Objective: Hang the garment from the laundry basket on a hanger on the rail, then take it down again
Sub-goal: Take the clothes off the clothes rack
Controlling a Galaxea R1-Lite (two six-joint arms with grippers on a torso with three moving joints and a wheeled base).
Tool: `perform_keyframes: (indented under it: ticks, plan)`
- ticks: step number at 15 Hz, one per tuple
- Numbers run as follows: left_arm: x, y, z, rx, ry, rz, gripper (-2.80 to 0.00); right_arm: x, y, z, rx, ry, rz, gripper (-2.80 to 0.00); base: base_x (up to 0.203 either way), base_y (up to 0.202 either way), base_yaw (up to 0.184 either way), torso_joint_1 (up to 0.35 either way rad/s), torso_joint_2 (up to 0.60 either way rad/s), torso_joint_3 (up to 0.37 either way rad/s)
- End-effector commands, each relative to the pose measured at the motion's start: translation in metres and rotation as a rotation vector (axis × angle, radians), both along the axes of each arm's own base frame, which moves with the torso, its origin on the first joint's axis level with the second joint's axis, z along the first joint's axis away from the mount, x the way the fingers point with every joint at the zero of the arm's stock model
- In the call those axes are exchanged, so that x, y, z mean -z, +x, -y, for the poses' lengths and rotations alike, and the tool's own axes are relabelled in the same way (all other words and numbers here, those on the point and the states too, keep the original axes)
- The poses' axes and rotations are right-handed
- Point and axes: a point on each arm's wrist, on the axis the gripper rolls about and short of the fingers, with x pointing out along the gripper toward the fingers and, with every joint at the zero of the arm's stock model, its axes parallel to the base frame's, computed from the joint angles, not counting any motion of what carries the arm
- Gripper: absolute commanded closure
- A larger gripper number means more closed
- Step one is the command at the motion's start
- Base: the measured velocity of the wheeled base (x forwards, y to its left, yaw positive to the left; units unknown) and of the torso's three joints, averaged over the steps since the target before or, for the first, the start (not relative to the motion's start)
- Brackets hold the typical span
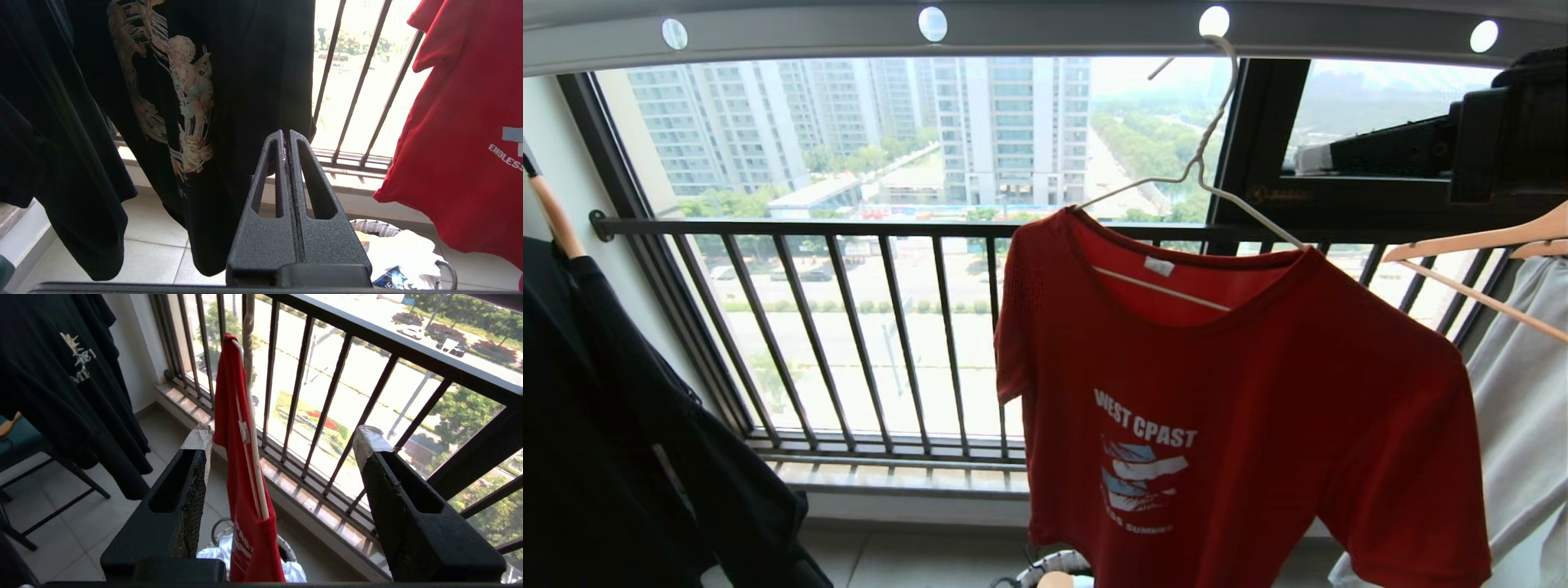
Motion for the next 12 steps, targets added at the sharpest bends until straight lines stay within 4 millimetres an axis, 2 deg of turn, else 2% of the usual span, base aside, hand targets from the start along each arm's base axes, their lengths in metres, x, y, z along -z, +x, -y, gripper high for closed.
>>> perform_keyframes:
  ticks: [1,12]
  plan:
    - [0.000,0.000,0.000,-0.001,-0.001,-0.001,0.00,0.015,0.031,-0.016,-0.030,-0.025,-0.047,-2.80,0.000,0.000,0.000,0.000,0.00,0.000]
    - [0.000,0.000,0.000,0.000,-0.001,-0.001,0.00,0.028,0.075,-0.061,-0.099,-0.048,-0.070,-2.80,0.000,0.000,0.000,0.000,0.00,0.000]
